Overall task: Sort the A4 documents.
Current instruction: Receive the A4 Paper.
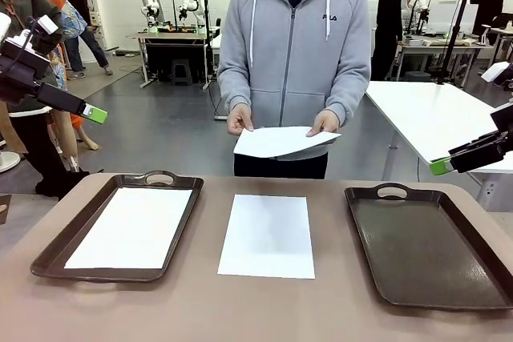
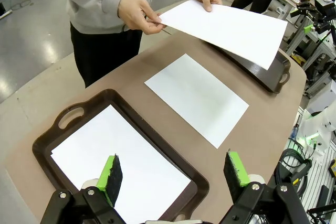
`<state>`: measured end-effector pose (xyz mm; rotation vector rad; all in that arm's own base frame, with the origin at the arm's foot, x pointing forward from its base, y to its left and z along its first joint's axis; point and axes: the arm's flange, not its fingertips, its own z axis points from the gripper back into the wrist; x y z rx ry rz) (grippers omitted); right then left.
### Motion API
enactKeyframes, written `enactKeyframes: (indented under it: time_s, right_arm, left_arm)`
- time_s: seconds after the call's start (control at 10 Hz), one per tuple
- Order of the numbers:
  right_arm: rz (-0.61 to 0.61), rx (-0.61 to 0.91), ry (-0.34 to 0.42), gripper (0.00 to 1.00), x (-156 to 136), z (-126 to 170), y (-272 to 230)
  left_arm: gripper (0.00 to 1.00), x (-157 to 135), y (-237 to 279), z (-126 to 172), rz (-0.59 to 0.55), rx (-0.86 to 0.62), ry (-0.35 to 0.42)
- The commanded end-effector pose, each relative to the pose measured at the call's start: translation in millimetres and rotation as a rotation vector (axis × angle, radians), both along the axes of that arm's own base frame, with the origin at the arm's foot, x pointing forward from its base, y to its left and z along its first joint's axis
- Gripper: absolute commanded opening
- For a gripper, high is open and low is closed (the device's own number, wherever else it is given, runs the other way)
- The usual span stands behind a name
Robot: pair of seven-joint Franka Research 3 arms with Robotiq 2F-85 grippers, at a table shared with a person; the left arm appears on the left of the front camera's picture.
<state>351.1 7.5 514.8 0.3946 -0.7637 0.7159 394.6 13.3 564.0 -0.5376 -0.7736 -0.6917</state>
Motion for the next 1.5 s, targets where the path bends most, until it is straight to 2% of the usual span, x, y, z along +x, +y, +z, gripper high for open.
enactKeyframes:
  time_s: [0.0,1.4]
  right_arm:
    - [0.011,0.015,0.003,1.00,1.1,-2.0,0.0]
    - [0.011,0.015,0.003,1.00,1.1,-2.0,0.0]
  left_arm:
    - [1.00,0.2,0.6,-0.3,-0.001,0.000,-0.003]
    - [1.00,0.2,0.6,-0.3,-0.001,0.000,-0.003]
